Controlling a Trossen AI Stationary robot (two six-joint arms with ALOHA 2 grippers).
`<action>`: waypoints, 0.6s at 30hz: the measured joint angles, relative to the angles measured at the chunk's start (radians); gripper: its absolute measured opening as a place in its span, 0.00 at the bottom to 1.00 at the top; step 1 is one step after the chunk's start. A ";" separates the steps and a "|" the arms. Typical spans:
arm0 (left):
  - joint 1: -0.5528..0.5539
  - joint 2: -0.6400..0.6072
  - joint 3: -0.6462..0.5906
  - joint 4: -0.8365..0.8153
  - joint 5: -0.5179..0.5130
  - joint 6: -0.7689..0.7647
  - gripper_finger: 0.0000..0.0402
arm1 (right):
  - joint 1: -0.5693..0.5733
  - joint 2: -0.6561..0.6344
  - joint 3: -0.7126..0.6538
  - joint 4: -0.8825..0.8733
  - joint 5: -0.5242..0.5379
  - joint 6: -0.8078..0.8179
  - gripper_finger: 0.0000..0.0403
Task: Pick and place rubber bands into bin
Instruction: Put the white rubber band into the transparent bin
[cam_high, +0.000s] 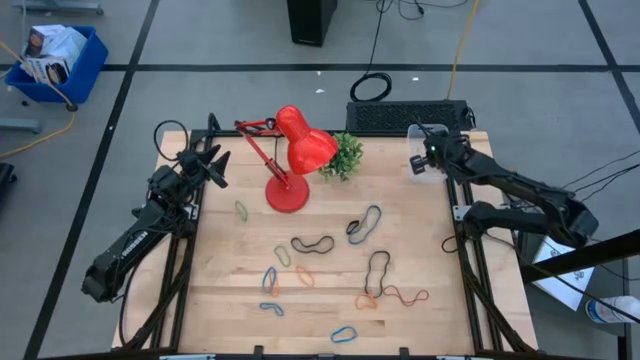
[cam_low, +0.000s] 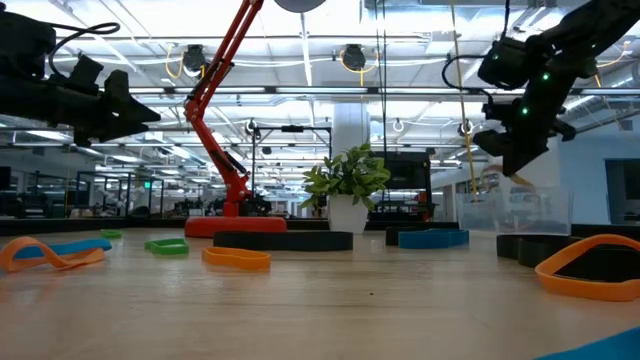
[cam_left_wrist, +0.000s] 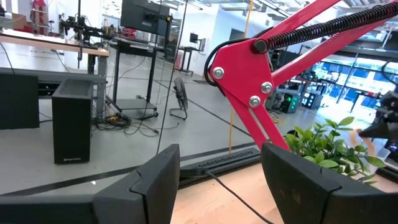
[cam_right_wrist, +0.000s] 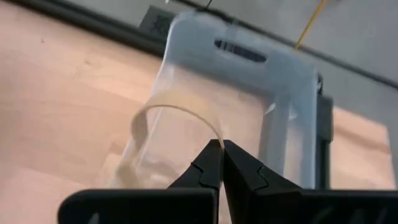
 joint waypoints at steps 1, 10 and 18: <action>0.000 0.000 0.000 0.000 0.000 0.000 0.57 | -0.006 0.008 0.000 -0.015 -0.021 0.015 0.00; 0.000 0.000 0.000 0.000 0.000 0.000 0.57 | -0.019 0.051 0.000 -0.053 -0.053 0.020 0.02; 0.000 0.000 0.000 0.000 0.000 0.000 0.57 | -0.019 0.048 0.000 -0.049 -0.053 0.021 0.07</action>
